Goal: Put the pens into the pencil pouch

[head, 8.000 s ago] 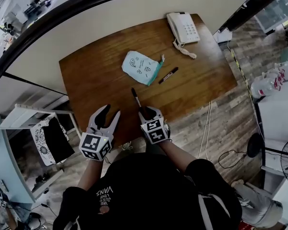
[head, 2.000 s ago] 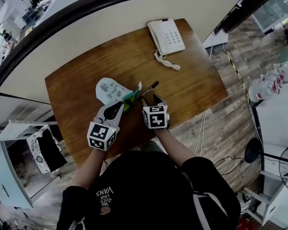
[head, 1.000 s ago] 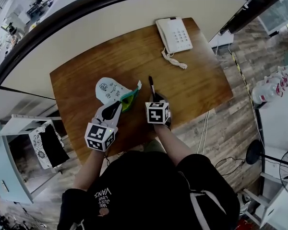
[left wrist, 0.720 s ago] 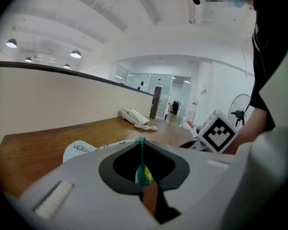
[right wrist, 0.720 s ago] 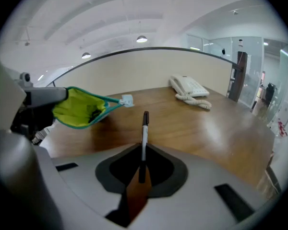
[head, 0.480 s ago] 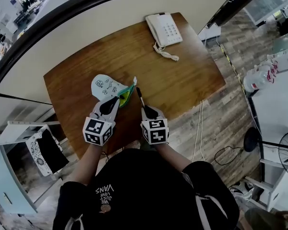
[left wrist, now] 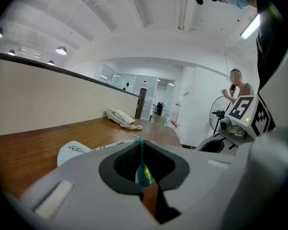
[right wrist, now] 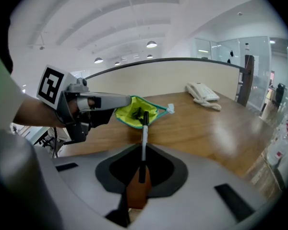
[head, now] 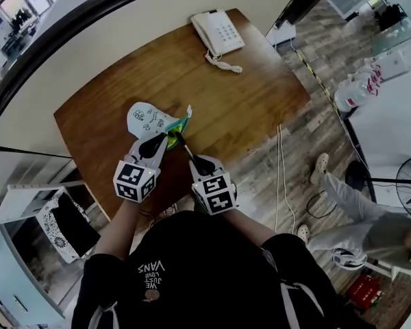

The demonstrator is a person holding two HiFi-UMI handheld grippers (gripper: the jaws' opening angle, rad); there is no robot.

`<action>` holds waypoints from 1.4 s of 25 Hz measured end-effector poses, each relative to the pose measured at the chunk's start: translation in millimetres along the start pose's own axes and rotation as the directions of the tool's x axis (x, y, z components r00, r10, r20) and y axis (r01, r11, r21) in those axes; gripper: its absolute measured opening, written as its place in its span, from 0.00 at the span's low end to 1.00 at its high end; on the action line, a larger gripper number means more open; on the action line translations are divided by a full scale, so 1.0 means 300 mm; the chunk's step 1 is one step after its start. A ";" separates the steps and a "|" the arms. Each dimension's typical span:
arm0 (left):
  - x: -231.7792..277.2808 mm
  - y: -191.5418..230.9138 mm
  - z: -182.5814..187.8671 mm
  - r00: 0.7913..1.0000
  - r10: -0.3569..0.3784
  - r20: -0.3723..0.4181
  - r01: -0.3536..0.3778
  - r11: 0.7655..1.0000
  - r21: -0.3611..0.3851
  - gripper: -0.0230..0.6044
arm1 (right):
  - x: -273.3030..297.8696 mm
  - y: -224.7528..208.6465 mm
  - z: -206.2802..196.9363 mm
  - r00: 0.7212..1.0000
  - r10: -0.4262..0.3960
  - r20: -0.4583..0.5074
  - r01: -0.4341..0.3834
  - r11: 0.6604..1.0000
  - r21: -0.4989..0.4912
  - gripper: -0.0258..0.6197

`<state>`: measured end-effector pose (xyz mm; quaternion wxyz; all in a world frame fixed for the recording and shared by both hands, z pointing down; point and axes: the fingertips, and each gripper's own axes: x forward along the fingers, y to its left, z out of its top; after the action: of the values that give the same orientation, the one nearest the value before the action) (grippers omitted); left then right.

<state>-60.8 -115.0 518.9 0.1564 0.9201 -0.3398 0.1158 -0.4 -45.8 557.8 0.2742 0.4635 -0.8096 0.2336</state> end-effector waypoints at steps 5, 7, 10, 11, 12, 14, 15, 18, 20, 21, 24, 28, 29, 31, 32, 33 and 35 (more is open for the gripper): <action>-0.034 -0.047 -0.006 0.997 -0.077 0.012 0.077 0.997 0.018 0.08 | -0.008 0.069 -0.024 0.997 0.037 -0.062 -0.042 0.996 -0.073 0.11; -0.041 -0.066 -0.013 0.995 -0.101 0.009 0.101 0.995 0.020 0.08 | -0.007 0.073 -0.016 0.997 0.030 -0.069 -0.036 0.995 -0.094 0.11; -0.044 -0.089 -0.027 0.991 -0.133 0.014 0.132 0.991 0.014 0.08 | 0.012 0.092 -0.008 0.994 0.046 -0.098 -0.059 0.989 -0.134 0.11; -0.045 -0.096 -0.030 0.990 -0.141 0.018 0.141 0.990 0.010 0.08 | 0.022 0.099 -0.004 0.992 0.055 -0.112 -0.072 0.986 -0.153 0.11; -0.046 -0.102 -0.032 0.989 -0.149 0.023 0.149 0.989 0.004 0.08 | 0.031 0.106 0.003 0.990 0.064 -0.124 -0.085 0.981 -0.176 0.11; -0.051 -0.112 -0.033 0.987 -0.157 0.033 0.157 0.988 -0.007 0.08 | 0.049 0.118 0.027 0.987 0.082 -0.137 -0.110 0.972 -0.210 0.11; -0.054 -0.115 -0.032 0.987 -0.157 0.038 0.158 0.987 -0.012 0.08 | 0.058 0.125 0.044 0.987 0.092 -0.133 -0.119 0.970 -0.212 0.11; -0.065 -0.108 -0.028 0.987 -0.147 0.063 0.150 0.988 -0.040 0.08 | 0.083 0.140 0.097 0.988 0.121 -0.096 -0.139 0.969 -0.202 0.11; -0.072 -0.096 -0.023 0.987 -0.137 0.082 0.142 0.988 -0.066 0.08 | 0.098 0.142 0.132 0.989 0.133 -0.061 -0.143 0.968 -0.205 0.11; -0.074 -0.090 -0.021 0.987 -0.131 0.089 0.138 0.987 -0.076 0.08 | 0.105 0.141 0.149 0.989 0.139 -0.040 -0.145 0.968 -0.206 0.11; -0.076 -0.073 -0.011 0.987 -0.117 0.108 0.128 0.987 -0.100 0.08 | 0.111 0.141 0.180 0.986 0.166 -0.017 -0.166 0.968 -0.190 0.11; -0.076 -0.061 0.010 0.986 -0.102 0.129 0.118 0.985 -0.128 0.08 | 0.097 0.130 0.200 0.982 0.190 0.010 -0.186 0.970 -0.156 0.11; -0.076 -0.057 0.013 0.986 -0.098 0.132 0.116 0.984 -0.132 0.08 | 0.092 0.123 0.200 0.982 0.189 0.016 -0.184 0.972 -0.148 0.11; -0.073 -0.049 0.015 0.986 -0.090 0.137 0.110 0.984 -0.142 0.08 | 0.080 0.104 0.192 0.984 0.178 0.025 -0.174 0.976 -0.129 0.11; -0.070 -0.046 0.015 0.987 -0.087 0.139 0.107 0.983 -0.146 0.08 | 0.073 0.091 0.186 0.985 0.169 0.030 -0.164 0.980 -0.117 0.11; -0.067 -0.043 0.016 0.987 -0.085 0.139 0.106 0.983 -0.150 0.08 | 0.066 0.075 0.179 0.987 0.158 0.036 -0.153 0.983 -0.101 0.11; -0.059 -0.036 0.018 0.987 -0.080 0.139 0.102 0.982 -0.156 0.08 | 0.049 0.043 0.166 0.990 0.136 0.049 -0.133 0.989 -0.060 0.11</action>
<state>-66.1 -98.6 506.0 0.2131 0.9246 -0.3151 0.0191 -29.4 -80.5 529.1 0.2493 0.4060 -0.8522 0.2162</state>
